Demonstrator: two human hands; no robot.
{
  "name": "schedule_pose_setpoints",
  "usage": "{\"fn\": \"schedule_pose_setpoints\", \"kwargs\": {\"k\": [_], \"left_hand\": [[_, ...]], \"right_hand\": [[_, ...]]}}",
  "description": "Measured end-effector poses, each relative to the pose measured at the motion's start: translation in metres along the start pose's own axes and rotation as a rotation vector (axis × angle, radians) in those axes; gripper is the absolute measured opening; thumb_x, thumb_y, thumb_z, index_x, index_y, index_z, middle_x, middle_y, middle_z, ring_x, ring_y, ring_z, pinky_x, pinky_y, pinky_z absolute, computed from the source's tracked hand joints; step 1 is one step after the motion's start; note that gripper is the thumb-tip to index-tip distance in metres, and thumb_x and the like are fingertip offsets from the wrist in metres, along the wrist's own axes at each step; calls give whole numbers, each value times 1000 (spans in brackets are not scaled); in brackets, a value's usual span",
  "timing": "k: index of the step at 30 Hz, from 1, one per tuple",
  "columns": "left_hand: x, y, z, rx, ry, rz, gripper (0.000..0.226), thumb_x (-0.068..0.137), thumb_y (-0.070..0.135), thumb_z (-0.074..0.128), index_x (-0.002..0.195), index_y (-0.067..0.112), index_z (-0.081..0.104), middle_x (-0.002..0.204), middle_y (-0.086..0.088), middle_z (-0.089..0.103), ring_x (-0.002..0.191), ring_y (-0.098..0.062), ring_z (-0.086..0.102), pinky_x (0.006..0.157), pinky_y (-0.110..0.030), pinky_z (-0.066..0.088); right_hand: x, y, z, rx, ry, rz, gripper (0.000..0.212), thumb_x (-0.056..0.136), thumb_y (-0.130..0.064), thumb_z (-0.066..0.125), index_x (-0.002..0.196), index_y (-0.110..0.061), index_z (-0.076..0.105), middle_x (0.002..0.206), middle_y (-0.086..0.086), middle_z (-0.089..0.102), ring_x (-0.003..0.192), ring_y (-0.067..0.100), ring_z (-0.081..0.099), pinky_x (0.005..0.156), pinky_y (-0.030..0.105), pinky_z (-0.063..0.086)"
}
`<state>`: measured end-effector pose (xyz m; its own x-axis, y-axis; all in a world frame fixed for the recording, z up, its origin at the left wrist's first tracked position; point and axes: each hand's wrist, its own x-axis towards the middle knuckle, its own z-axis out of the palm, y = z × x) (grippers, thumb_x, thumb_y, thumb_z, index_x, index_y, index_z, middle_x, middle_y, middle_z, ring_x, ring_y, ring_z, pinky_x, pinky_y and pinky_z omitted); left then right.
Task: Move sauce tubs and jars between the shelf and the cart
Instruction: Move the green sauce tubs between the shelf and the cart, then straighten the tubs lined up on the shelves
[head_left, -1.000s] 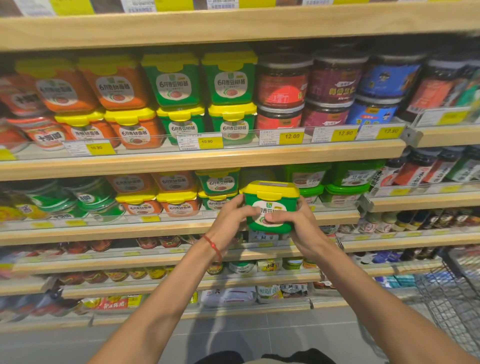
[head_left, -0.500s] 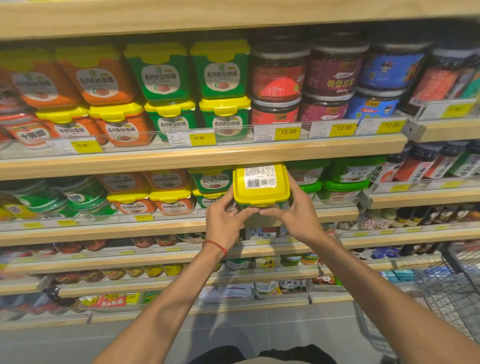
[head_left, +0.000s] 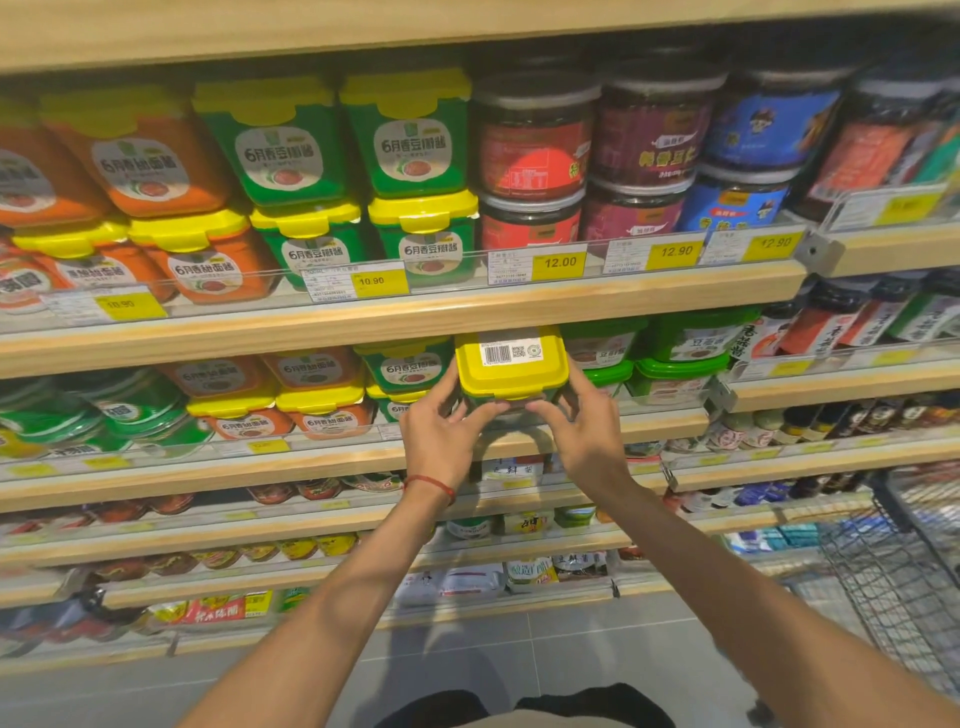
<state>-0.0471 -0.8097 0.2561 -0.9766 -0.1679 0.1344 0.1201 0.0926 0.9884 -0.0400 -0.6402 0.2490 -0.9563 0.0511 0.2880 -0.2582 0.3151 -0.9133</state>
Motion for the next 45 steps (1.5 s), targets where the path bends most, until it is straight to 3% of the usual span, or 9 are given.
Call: {"fn": "schedule_pose_setpoints", "kwargs": {"k": [3, 7, 10, 14, 23, 29, 33, 40, 45], "left_hand": [[-1, 1, 3, -33, 68, -33, 71, 72, 11, 90, 137, 11, 63, 125, 10, 71, 123, -7, 61, 101, -30, 55], [3, 9, 9, -36, 155, -58, 71, 74, 16, 90, 137, 3, 60, 139, -10, 61, 92, 16, 62, 81, -6, 51], [9, 12, 12, -6, 163, -66, 70, 78, 13, 87, 139, -3, 56, 144, -16, 56, 109, 0, 59, 75, 0, 46], [16, 5, 12, 37, 180, -70, 64, 83, 8, 83, 139, -4, 54, 143, -19, 57, 120, -15, 60, 83, -4, 50], [23, 4, 23, 43, 337, -101, 55, 78, 19, 88, 124, -2, 68, 121, -11, 71, 105, -13, 70, 93, -24, 57], [26, 10, 31, -51, 379, -169, 43, 81, 11, 85, 117, -6, 70, 109, -7, 72, 102, -16, 72, 95, -30, 57], [18, 7, 31, -10, 362, -161, 39, 84, 12, 82, 118, -3, 71, 107, -8, 74, 89, 2, 71, 87, -16, 57], [-1, -10, 21, 76, 381, -231, 31, 92, 5, 71, 121, -3, 69, 113, -16, 73, 84, 4, 68, 79, -6, 53], [0, -5, 26, 201, 215, -295, 50, 93, 19, 72, 140, 6, 58, 136, -4, 64, 125, -15, 60, 98, -14, 44]], "right_hand": [[2, 0, 2, 111, 38, 49, 58, 99, -8, 70, 153, -10, 51, 135, 3, 71, 129, 19, 66, 112, 49, 52], [12, -3, 6, 175, 161, 158, 58, 86, -13, 85, 140, -4, 65, 126, 3, 75, 122, 9, 69, 105, 30, 56], [20, -7, 9, 154, 221, 237, 64, 79, -19, 92, 137, -6, 68, 125, 3, 74, 115, 14, 72, 96, 35, 62], [26, -9, 12, -62, 274, 208, 57, 82, -33, 89, 130, -6, 71, 107, 4, 74, 84, 14, 72, 84, 39, 64], [29, -3, 17, -116, 314, 90, 35, 100, -23, 72, 125, 2, 72, 105, 9, 77, 98, 16, 73, 91, 45, 62], [34, -8, 15, -73, 246, 183, 28, 100, -18, 71, 112, 7, 71, 92, 15, 78, 84, 12, 70, 80, -12, 28], [34, -2, 14, 2, 206, 216, 31, 101, -14, 68, 127, 3, 69, 110, 13, 77, 99, 12, 73, 99, 24, 57], [16, 8, 12, 34, 69, 318, 51, 96, -8, 63, 146, -4, 54, 127, 8, 64, 115, 15, 61, 104, 41, 55], [14, 19, 11, -139, -45, 285, 59, 99, 1, 59, 156, -1, 41, 118, 8, 65, 112, 19, 61, 90, 16, 45]]}}
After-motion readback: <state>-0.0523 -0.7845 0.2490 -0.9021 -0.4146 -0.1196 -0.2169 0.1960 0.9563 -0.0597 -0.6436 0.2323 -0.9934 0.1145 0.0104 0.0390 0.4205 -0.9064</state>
